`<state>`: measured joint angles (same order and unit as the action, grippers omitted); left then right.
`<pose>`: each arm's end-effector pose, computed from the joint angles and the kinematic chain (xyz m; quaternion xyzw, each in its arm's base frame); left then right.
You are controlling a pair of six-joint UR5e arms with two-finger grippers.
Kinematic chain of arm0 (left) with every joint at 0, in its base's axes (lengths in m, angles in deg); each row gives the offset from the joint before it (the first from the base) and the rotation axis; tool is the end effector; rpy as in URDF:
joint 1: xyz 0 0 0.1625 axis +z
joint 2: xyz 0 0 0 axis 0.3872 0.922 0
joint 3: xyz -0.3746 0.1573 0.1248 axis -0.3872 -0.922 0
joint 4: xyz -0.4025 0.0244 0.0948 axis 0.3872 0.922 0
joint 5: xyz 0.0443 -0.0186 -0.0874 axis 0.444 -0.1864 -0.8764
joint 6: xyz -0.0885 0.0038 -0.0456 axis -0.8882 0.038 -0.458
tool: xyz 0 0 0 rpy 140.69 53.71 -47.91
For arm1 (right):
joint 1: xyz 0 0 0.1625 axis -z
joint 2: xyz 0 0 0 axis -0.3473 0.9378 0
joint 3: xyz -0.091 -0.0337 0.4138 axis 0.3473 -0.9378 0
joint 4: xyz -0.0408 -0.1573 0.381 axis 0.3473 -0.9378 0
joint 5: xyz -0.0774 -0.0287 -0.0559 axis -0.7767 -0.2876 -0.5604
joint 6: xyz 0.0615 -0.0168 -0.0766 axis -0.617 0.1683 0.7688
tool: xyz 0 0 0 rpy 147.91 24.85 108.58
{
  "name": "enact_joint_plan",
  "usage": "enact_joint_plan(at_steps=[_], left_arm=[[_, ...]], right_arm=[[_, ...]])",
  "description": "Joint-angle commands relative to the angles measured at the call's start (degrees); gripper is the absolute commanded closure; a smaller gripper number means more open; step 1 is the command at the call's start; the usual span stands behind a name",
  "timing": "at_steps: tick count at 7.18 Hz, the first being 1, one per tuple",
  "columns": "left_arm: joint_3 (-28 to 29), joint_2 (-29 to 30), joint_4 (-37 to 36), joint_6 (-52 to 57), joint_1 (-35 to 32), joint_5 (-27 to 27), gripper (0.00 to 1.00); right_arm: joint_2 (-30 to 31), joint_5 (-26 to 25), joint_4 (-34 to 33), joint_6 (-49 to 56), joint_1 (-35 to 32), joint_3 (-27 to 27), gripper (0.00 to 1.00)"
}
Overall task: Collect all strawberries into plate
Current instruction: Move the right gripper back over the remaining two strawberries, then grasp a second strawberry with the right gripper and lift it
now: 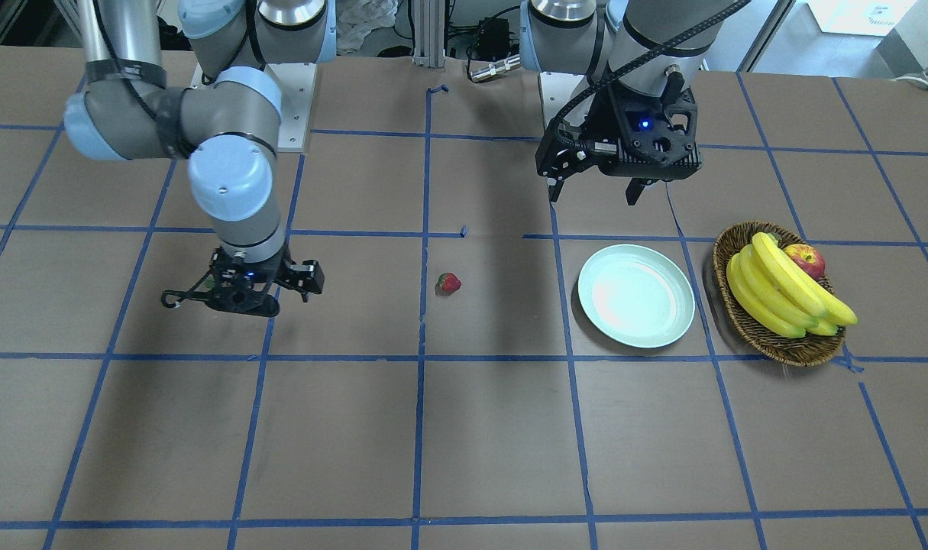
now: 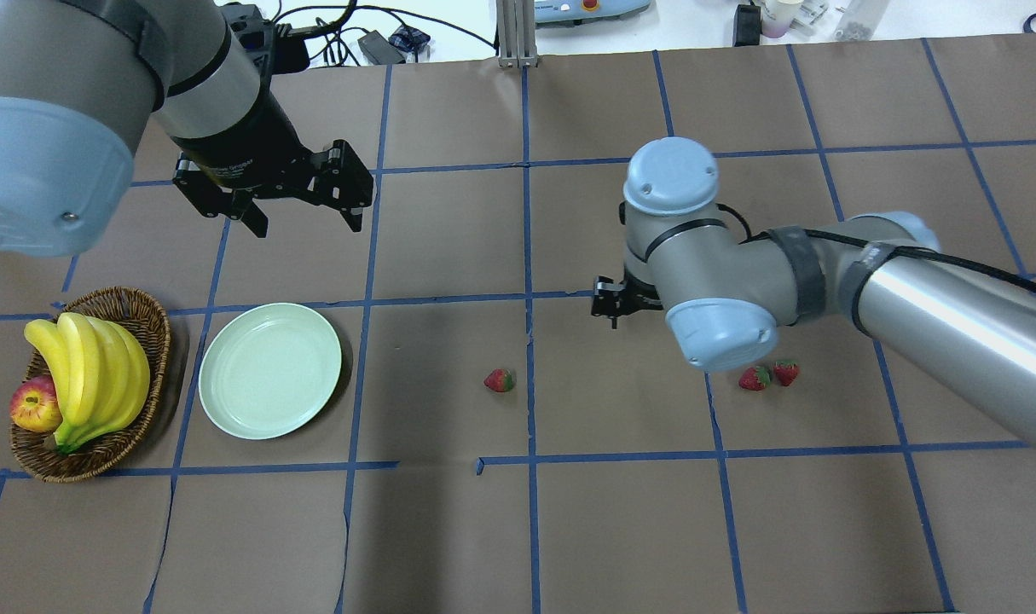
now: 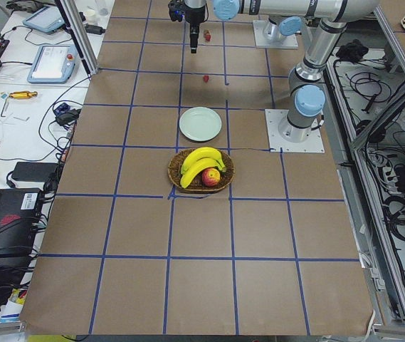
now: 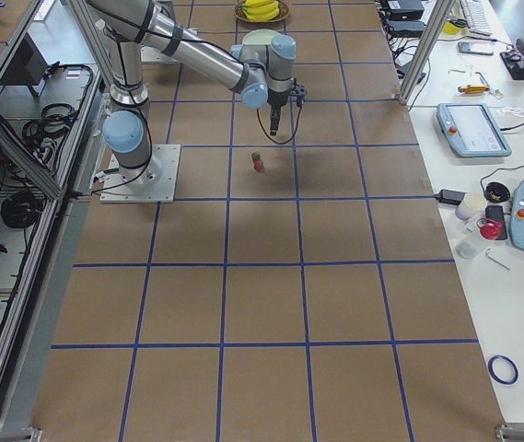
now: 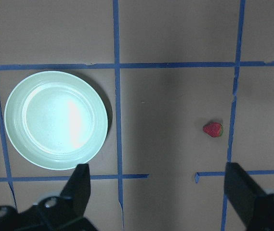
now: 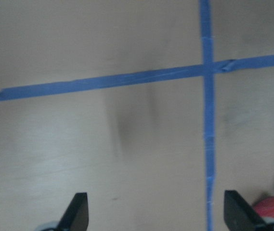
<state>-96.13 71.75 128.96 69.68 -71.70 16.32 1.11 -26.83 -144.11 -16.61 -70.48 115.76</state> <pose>-0.1738 -0.4742 0.4785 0.0043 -0.9997 0.0158 0.0159 0.1316 -0.4861 0.2277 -0.0290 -0.9978 -0.0383 0.0453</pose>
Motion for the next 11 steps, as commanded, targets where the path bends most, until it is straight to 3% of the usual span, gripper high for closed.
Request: enact_joint_plan(at_steps=[1,3,5,6,8,11], left_arm=[[0.0,0.0,0.0,0.0,0.0,0.0,0.00],[0.0,0.0,0.0,0.0,0.0,0.0,0.00],[0.0,0.1,0.0,-0.2,0.0,0.0,0.00],[0.0,0.1,0.0,-0.2,0.0,0.0,0.00],[-0.5,0.0,-0.1,-0.2,0.0,0.0,0.00],[-0.4,0.0,-0.2,-0.2,0.0,0.0,0.00]], right_arm=[[3.7,-0.9,-0.1,17.5,10.2,4.7,0.00],[4.3,-0.3,-6.1,17.4,12.4,9.2,0.00],[4.4,0.2,-6.5,-14.1,15.4,10.3,0.00],[4.3,0.2,-6.4,-23.5,15.6,10.7,0.00],[3.8,5.9,-6.5,-50.0,15.6,11.0,0.01],[3.5,8.0,-7.7,-50.8,15.9,11.0,0.06]])
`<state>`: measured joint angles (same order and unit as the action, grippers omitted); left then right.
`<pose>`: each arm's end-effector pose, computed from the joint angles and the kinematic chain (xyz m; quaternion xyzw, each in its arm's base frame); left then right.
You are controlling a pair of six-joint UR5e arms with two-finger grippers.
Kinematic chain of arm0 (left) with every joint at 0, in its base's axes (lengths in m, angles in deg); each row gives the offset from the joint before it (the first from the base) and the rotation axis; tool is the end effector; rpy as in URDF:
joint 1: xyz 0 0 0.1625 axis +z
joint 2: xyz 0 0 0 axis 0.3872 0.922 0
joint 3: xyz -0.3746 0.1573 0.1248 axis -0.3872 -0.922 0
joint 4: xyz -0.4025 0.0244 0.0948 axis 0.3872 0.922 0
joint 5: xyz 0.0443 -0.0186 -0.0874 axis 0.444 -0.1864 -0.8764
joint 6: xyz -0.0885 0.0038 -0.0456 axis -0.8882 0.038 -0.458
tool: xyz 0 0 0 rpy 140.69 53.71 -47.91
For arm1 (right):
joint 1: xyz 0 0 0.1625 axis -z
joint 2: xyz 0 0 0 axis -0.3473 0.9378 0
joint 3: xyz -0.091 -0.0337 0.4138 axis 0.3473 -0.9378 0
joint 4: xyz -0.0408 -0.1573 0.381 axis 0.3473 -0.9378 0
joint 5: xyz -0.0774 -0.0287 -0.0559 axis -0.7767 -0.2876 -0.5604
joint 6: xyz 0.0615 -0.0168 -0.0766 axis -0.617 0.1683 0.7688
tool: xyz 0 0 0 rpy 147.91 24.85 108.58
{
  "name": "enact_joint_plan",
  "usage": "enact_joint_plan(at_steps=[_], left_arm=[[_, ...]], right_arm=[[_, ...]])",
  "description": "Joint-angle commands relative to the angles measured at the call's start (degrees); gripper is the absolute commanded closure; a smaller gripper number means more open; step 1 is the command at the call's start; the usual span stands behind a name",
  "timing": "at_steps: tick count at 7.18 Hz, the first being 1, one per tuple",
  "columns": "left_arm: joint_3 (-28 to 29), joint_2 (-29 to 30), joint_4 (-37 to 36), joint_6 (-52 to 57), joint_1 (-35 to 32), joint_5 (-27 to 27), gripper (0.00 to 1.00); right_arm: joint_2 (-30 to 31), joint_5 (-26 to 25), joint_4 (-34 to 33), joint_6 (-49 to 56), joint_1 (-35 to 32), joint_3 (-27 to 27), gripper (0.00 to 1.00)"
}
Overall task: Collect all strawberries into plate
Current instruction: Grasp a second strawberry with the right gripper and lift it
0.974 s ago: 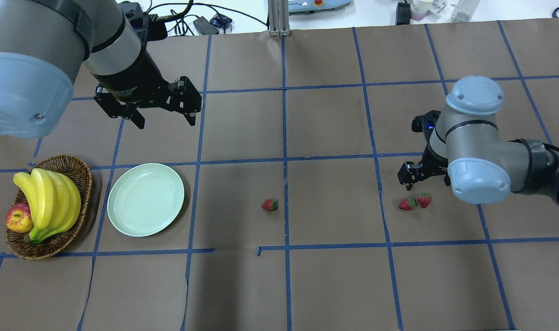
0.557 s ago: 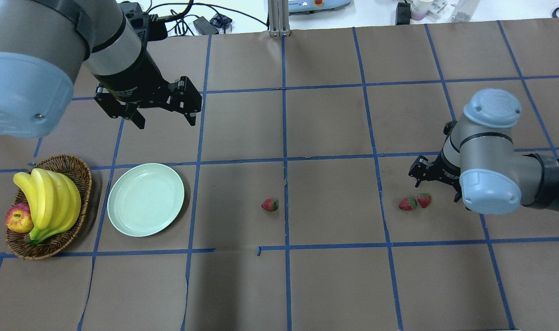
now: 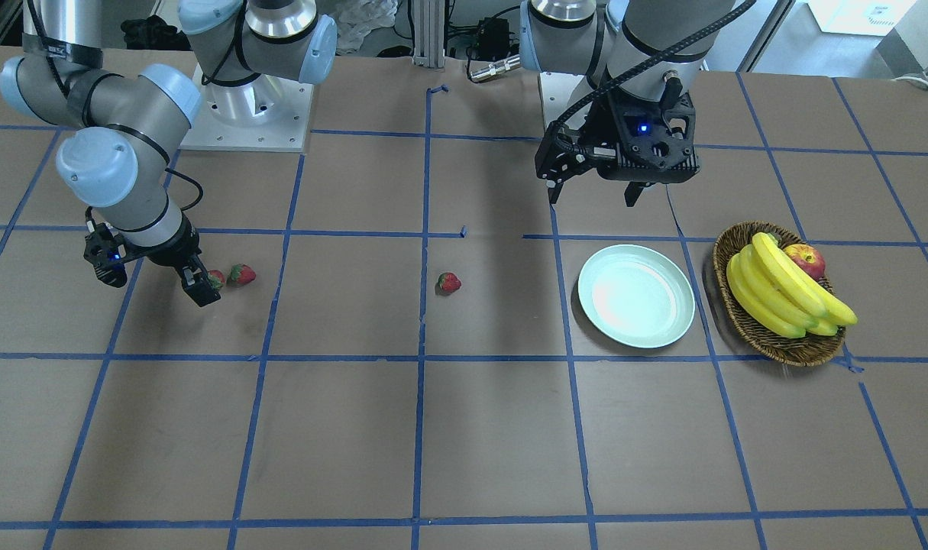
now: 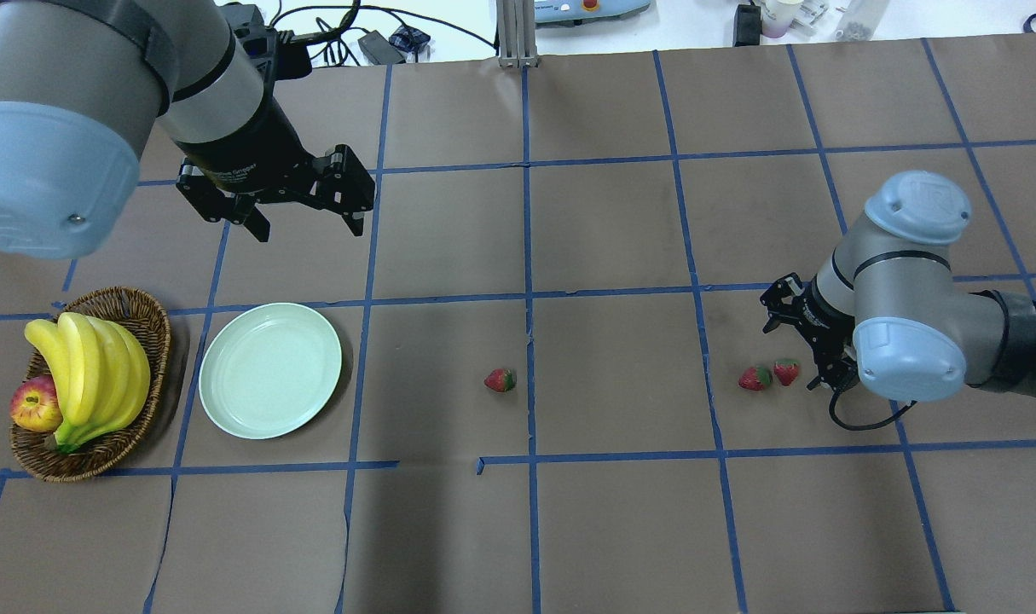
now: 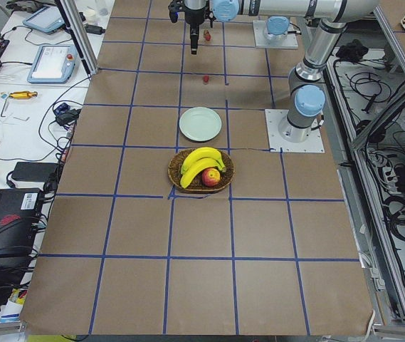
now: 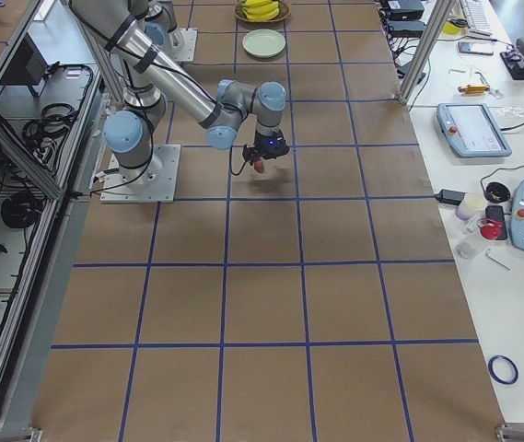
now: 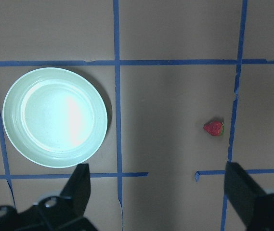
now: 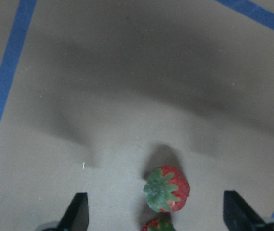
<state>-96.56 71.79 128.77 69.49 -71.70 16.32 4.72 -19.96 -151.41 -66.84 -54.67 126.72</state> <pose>-0.1738 -0.4739 0.4748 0.0060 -0.9998 0.0133 0.0157 0.0212 -0.4486 0.1948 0.5705 0.8201 0.0440 0.0017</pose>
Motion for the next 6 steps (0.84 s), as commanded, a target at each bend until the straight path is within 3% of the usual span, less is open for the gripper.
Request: enact_joint_plan(at_steps=[1,5,6], left_arm=[[0.1,0.0,0.0,0.0,0.0,0.0,0.00],[0.0,0.0,0.0,0.0,0.0,0.0,0.00],[0.1,0.0,0.0,0.0,0.0,0.0,0.00]], right_arm=[[-0.6,1.1,-0.5,-0.6,0.1,0.2,0.07],[-2.5,0.6,-2.7,1.0,0.3,1.0,0.08],[-2.5,0.6,-2.6,0.9,0.5,1.2,0.13]])
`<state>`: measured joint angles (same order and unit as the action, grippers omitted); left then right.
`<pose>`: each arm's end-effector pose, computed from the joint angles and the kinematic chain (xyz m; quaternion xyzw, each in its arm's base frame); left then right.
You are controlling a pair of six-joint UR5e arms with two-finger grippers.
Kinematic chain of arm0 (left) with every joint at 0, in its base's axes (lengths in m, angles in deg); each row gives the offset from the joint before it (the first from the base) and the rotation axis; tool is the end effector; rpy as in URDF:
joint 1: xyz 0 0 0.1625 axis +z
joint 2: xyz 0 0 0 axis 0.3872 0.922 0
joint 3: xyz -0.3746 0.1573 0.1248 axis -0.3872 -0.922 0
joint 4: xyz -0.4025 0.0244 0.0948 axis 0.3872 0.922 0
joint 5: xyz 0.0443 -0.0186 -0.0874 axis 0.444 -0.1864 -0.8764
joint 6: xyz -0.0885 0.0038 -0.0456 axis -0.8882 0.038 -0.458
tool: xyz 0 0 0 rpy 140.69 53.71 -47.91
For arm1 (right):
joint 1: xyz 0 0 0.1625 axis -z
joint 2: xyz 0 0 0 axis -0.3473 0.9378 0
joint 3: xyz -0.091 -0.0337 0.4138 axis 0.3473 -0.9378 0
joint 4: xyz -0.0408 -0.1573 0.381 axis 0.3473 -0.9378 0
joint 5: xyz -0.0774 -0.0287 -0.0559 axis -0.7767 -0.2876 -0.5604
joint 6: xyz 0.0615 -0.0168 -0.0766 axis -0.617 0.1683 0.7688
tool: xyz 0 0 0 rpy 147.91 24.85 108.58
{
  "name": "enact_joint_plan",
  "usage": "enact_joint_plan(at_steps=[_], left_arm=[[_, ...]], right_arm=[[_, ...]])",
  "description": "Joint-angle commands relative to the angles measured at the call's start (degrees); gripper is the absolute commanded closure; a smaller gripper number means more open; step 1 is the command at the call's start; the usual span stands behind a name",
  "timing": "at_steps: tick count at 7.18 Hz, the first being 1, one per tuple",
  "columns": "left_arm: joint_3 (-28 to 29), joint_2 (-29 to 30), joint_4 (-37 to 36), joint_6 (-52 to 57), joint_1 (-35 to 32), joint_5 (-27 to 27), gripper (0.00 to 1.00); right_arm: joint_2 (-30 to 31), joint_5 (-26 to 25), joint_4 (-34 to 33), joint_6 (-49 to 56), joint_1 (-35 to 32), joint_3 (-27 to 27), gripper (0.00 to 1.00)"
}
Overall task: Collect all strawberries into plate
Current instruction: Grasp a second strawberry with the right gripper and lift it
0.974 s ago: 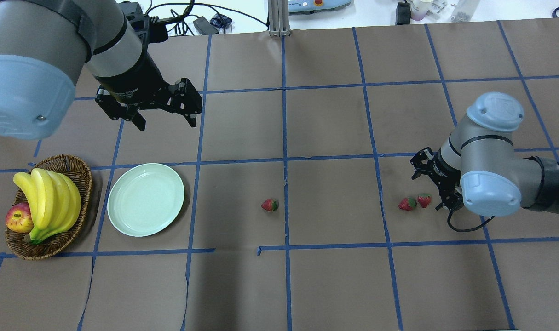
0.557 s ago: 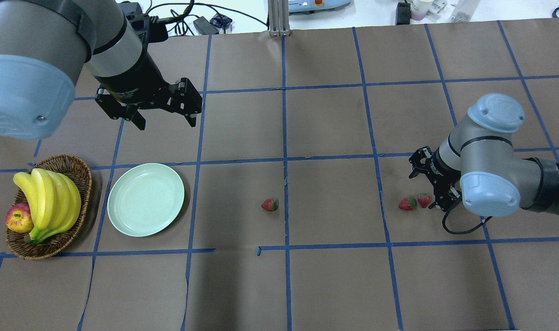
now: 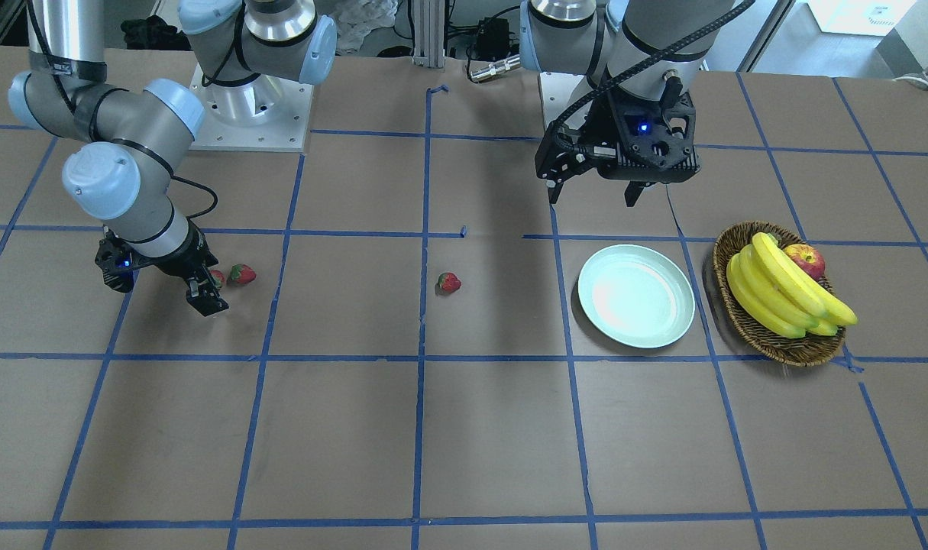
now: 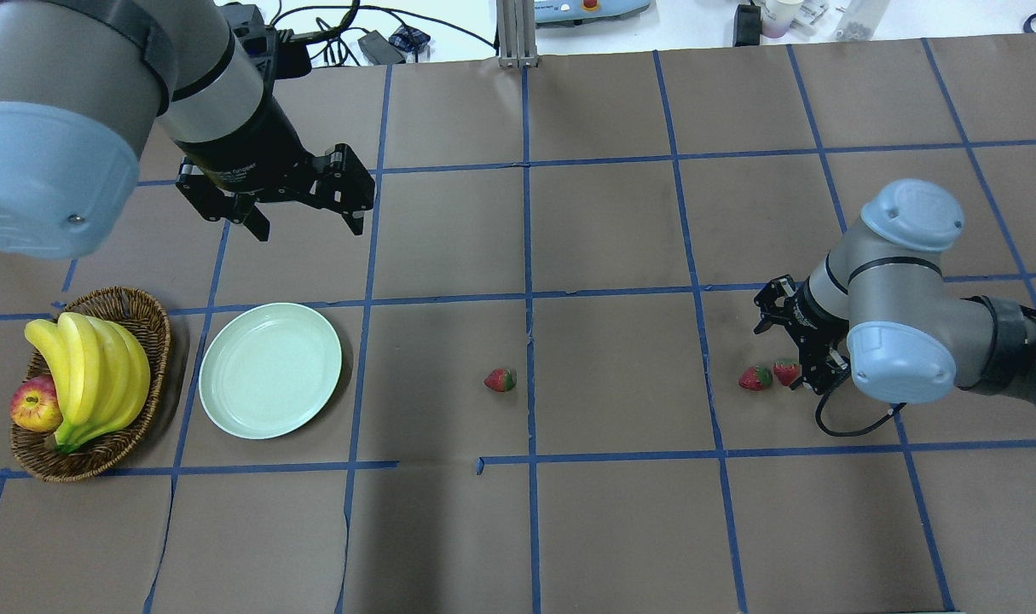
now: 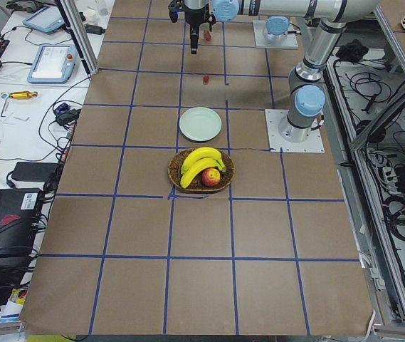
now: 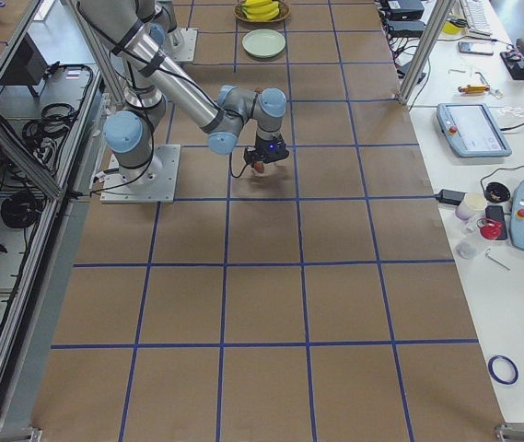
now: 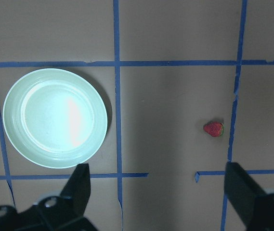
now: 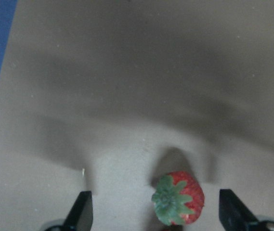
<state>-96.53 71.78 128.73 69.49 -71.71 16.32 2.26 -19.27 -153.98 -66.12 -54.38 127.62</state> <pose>-0.1739 -0.4739 0.4752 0.0059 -0.9998 0.0140 0.0158 0.0202 -0.4486 0.1749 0.5675 0.8217 0.0524 0.0054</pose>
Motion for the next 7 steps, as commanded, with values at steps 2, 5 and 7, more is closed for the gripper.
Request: enact_joint_plan(at_steps=[2,5,7], left_arm=[[-0.1,0.0,0.0,0.0,0.0,0.0,0.00],[0.0,-0.1,0.0,0.0,0.0,0.1,0.00],[0.0,-0.2,0.0,0.1,0.0,0.1,0.00]], right_arm=[[0.0,-0.2,0.4,0.3,0.2,0.2,0.93],[0.6,-1.9,0.7,0.6,0.2,-0.2,1.00],[1.0,-4.7,3.8,1.5,-1.2,-4.8,1.00]])
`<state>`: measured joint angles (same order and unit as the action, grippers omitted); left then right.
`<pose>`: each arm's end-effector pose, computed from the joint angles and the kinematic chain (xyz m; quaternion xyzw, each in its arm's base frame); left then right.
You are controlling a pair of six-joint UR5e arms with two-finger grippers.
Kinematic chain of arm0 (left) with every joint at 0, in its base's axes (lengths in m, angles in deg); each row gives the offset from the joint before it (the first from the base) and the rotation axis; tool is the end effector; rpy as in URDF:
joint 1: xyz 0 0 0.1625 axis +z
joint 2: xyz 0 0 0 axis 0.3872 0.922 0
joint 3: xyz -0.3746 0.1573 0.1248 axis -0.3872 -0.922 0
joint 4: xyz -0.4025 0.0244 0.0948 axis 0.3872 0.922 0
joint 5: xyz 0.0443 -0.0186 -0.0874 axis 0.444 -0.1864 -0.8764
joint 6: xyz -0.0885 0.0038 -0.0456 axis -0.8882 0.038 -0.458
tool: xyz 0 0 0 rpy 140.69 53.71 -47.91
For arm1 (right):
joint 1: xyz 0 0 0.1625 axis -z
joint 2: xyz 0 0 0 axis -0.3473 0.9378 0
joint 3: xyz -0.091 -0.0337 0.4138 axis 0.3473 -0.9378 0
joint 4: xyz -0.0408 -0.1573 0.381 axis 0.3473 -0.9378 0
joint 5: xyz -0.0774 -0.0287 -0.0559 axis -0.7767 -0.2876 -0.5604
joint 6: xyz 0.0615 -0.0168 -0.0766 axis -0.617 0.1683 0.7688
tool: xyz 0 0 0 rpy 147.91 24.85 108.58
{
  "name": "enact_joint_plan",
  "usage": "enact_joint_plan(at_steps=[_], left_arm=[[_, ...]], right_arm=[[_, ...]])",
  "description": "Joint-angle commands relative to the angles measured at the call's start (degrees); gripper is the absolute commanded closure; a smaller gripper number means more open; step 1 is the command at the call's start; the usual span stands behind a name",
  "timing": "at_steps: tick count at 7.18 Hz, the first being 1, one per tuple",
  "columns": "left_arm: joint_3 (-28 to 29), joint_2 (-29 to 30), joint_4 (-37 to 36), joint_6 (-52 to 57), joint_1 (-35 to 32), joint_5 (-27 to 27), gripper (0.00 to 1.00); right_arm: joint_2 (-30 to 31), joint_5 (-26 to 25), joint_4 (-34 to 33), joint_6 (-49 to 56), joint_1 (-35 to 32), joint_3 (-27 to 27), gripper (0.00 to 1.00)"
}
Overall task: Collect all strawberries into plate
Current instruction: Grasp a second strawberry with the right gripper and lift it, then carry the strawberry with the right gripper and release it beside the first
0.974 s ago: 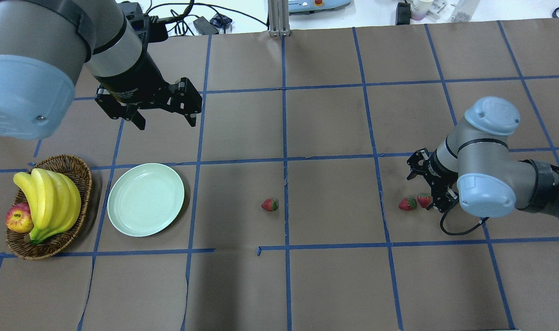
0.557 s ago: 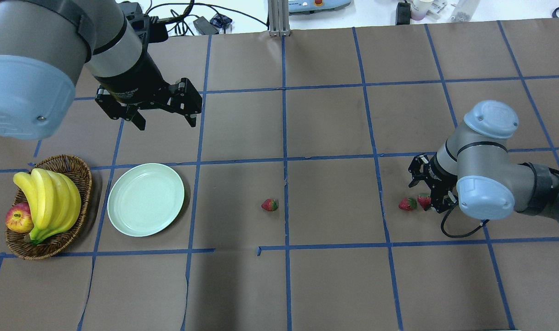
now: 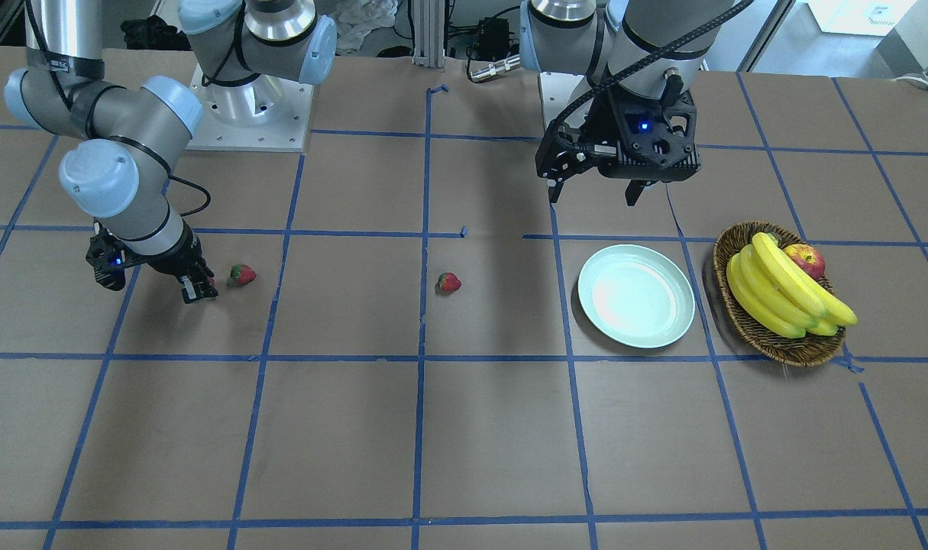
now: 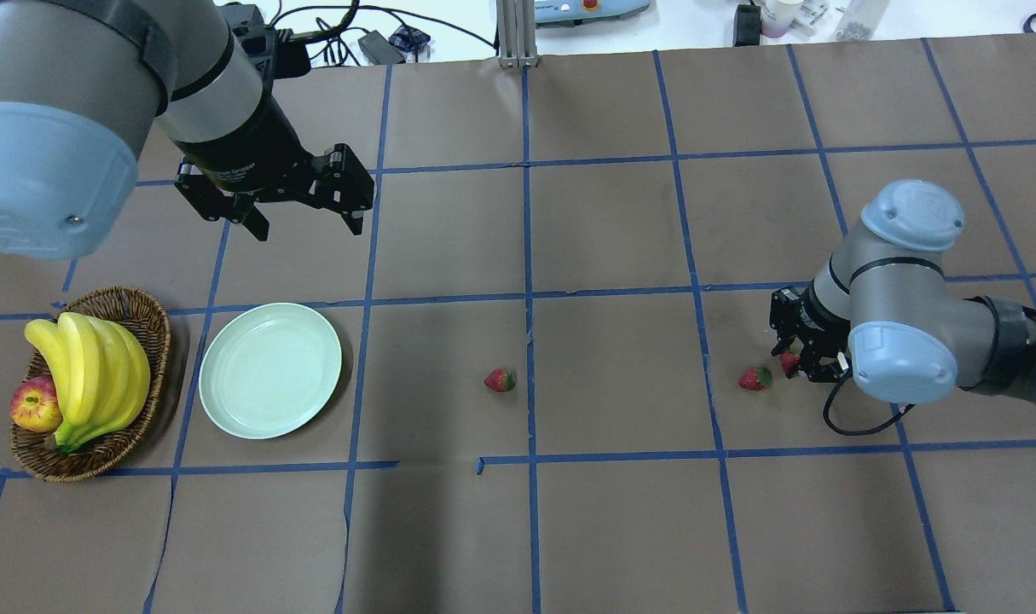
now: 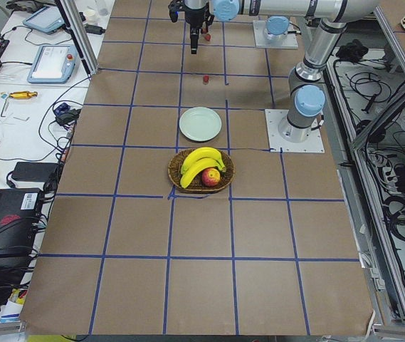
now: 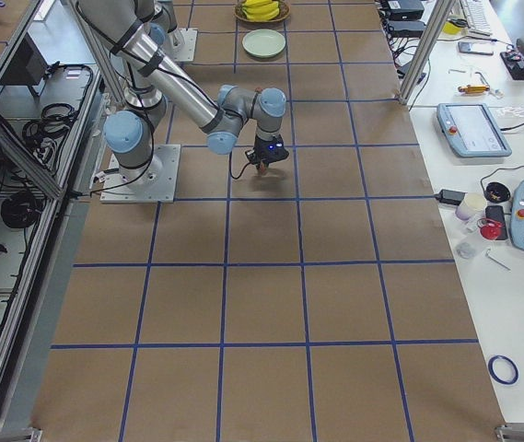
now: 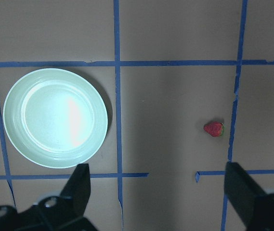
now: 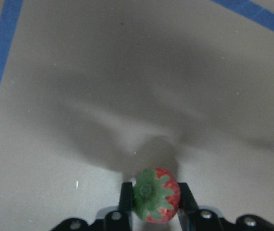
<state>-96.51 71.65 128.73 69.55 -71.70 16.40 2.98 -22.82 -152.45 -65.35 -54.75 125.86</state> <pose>-0.1736 -0.4733 0.4765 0.0054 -0.9998 0.0154 0.0152 0.0148 -0.4557 0.1887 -0.5585 -0.8285 -0.0345 0.0209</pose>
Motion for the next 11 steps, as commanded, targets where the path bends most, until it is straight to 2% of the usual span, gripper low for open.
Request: enact_joint_plan(at_steps=[1,2,3,5,6,7,9,10,11], left_arm=[[0.0,0.0,0.0,0.0,0.0,0.0,0.00],[0.0,0.0,0.0,-0.1,0.0,0.0,0.00],[0.0,0.0,-0.1,0.0,0.0,0.1,0.00],[0.4,-0.1,-0.1,0.6,0.0,0.0,0.00],[0.4,-0.1,-0.1,0.6,0.0,0.0,0.00],[0.4,-0.1,0.0,0.9,0.0,0.1,0.00],[0.4,-0.1,0.0,0.9,0.0,0.1,0.00],[0.5,-0.1,0.1,0.9,0.0,0.1,0.00],[0.5,-0.1,0.1,0.9,0.0,0.0,0.00]], right_arm=[[0.6,-0.8,7.2,4.2,-5.5,-8.3,1.00],[0.0,-1.2,8.8,5.8,-13.3,-13.6,1.00],[-0.8,-1.2,8.6,7.0,-20.2,-15.6,1.00],[-2.7,1.0,4.9,16.1,-31.3,-15.4,1.00],[-7.3,3.1,0.3,16.6,-37.1,-16.3,1.00],[-11.4,3.7,-5.2,16.3,-40.6,-17.5,1.00],[-16.2,13.0,-6.6,15.8,-41.6,-22.3,1.00],[-16.9,15.0,-6.8,15.8,-41.7,-23.0,1.00],[-17.7,17.6,-6.8,15.9,-41.7,-22.4,0.95]])
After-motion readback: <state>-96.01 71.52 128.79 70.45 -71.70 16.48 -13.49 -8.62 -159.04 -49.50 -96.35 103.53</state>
